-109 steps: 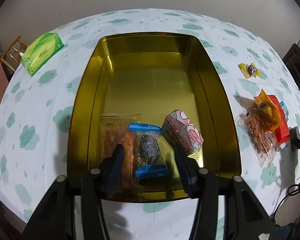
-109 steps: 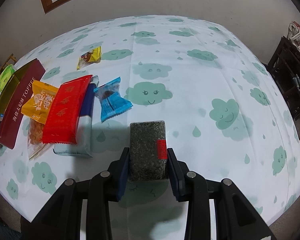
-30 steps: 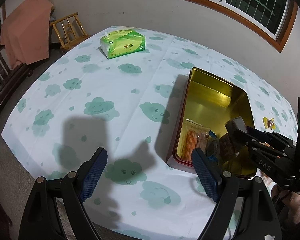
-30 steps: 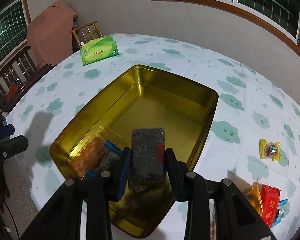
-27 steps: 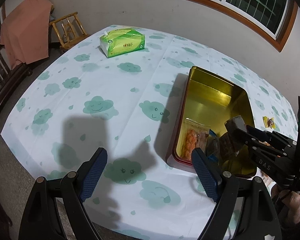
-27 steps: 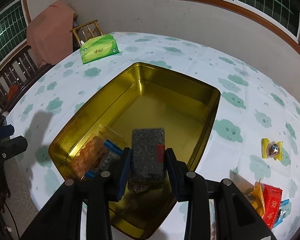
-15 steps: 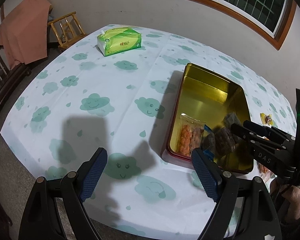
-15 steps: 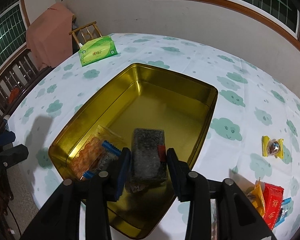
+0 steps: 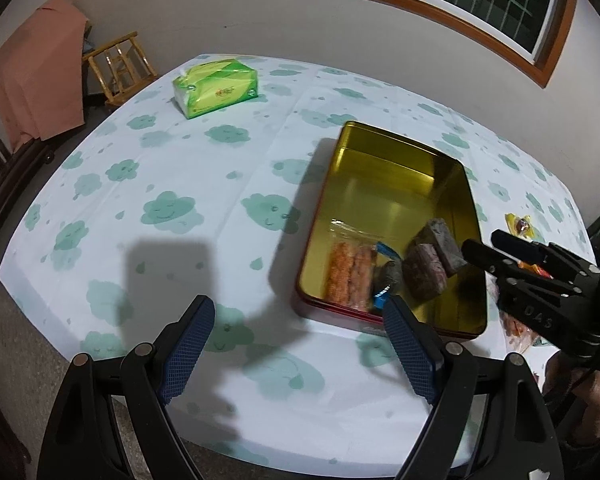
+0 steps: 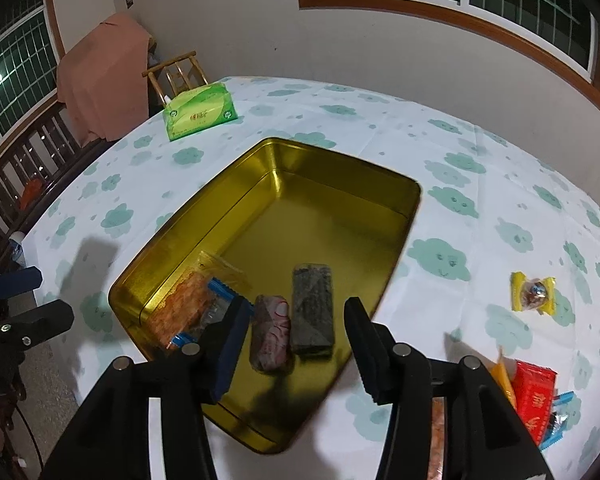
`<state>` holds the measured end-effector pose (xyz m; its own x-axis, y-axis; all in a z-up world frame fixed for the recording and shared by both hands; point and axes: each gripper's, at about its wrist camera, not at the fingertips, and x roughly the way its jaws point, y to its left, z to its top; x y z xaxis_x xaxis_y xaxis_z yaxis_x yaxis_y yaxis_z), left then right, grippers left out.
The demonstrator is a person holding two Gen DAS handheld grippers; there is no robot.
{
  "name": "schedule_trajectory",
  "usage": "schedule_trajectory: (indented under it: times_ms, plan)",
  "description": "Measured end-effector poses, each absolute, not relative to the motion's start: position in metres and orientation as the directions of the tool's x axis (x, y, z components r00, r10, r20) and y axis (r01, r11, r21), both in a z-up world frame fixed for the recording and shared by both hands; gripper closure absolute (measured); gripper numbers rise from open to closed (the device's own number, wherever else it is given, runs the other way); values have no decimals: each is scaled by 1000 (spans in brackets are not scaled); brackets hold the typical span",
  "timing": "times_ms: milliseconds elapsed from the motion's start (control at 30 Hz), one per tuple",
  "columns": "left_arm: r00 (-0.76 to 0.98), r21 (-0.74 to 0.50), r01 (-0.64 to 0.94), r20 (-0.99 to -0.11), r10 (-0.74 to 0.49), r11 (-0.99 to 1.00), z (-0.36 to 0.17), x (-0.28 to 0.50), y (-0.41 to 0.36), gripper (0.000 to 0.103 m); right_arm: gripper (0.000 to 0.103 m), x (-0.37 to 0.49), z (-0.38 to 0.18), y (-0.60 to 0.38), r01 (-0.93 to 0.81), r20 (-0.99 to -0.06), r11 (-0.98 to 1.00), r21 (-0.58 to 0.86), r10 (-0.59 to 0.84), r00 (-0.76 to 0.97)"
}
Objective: Organize snacks
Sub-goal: 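Grasp the blue-trimmed clear packet with a red tag with the right gripper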
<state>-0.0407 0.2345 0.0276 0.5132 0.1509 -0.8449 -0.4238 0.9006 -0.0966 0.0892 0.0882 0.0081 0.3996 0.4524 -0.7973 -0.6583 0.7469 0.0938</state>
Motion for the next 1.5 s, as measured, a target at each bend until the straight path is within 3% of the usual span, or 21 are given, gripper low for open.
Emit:
schedule_trajectory:
  times_ms: [400, 833, 1433, 1500]
  plan:
    - [521, -91, -310, -849, 89, 947, 25, -13, 188, 20, 52, 93, 30, -2, -570, -764, 820, 40, 393, 512]
    - [512, -78, -218, -858, 46, 973, 21, 9, 144, 20, 52, 118, 1, -146, -361, -809, 932, -31, 189, 557]
    - [486, -61, -131, -874, 10, 990, 17, 36, 93, 20, 53, 137, -46, -154, -408, -847, 913, -11, 209, 490]
    - [483, -62, -122, -876, 5, 991, 16, 40, 87, 20, 56, 139, -48, -155, -413, -846, 911, -5, 216, 488]
